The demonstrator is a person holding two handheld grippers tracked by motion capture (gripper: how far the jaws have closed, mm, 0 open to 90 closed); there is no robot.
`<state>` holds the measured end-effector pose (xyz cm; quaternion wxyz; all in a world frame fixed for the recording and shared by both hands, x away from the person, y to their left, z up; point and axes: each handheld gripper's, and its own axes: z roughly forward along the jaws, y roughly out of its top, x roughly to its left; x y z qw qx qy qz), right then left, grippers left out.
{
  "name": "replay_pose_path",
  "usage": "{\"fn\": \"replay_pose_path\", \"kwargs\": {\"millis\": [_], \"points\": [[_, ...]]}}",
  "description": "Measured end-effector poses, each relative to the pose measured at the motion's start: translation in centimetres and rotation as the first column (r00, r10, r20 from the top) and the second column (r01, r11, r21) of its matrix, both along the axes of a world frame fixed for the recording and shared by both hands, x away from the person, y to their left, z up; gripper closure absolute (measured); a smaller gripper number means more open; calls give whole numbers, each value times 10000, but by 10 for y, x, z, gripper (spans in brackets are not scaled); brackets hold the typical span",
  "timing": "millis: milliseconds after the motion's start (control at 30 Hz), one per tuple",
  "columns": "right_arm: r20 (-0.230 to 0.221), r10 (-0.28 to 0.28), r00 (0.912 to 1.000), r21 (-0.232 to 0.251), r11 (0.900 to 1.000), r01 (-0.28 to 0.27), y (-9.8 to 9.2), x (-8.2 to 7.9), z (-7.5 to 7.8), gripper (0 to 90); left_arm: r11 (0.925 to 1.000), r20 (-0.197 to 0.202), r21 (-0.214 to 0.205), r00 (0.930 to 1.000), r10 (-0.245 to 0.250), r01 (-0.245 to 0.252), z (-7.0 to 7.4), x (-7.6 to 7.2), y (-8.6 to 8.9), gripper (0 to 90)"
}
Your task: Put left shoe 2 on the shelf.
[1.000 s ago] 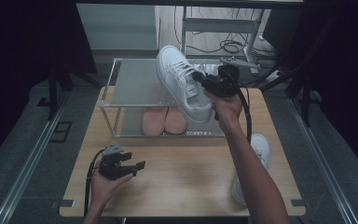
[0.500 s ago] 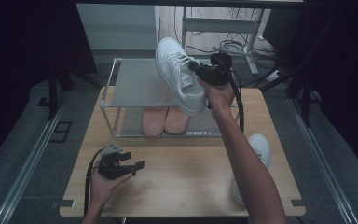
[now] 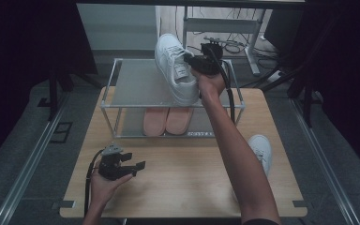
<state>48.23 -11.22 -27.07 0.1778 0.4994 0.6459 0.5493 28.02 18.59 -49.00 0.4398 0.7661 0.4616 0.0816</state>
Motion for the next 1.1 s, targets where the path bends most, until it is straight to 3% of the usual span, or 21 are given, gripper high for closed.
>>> {"fn": "replay_pose_path", "kwargs": {"millis": [367, 633, 833, 933, 1000, 1100], "points": [[-465, -561, 9973, -67, 9984, 558, 14, 23, -6, 809, 10000, 34, -71, 10000, 36, -36, 1, 0, 2, 276], [-1048, -972, 9897, 71, 9951, 985, 19, 42, -18, 806, 10000, -10, -56, 10000, -17, 16, -1, 0, 1, 276], [-1243, -1174, 9853, -84, 9931, 1173, 23, 54, -26, 801, 10000, -64, -27, 10000, -35, 35, -3, 1, 1, 276], [-1507, -1160, 9818, -344, 9931, 1120, 24, 58, -33, 781, 10000, -85, -3, 10000, -42, 42, -4, 1, 1, 276], [-1703, -957, 9807, -587, 9945, 869, 25, 62, -39, 719, 10000, -76, -11, 10000, -26, 26, -4, 1, 1, 276], [-1415, -680, 9876, -326, 9974, 640, 22, 60, -42, 662, 10000, -71, -10, 10000, -6, 6, -3, 1, 1, 277]]}}
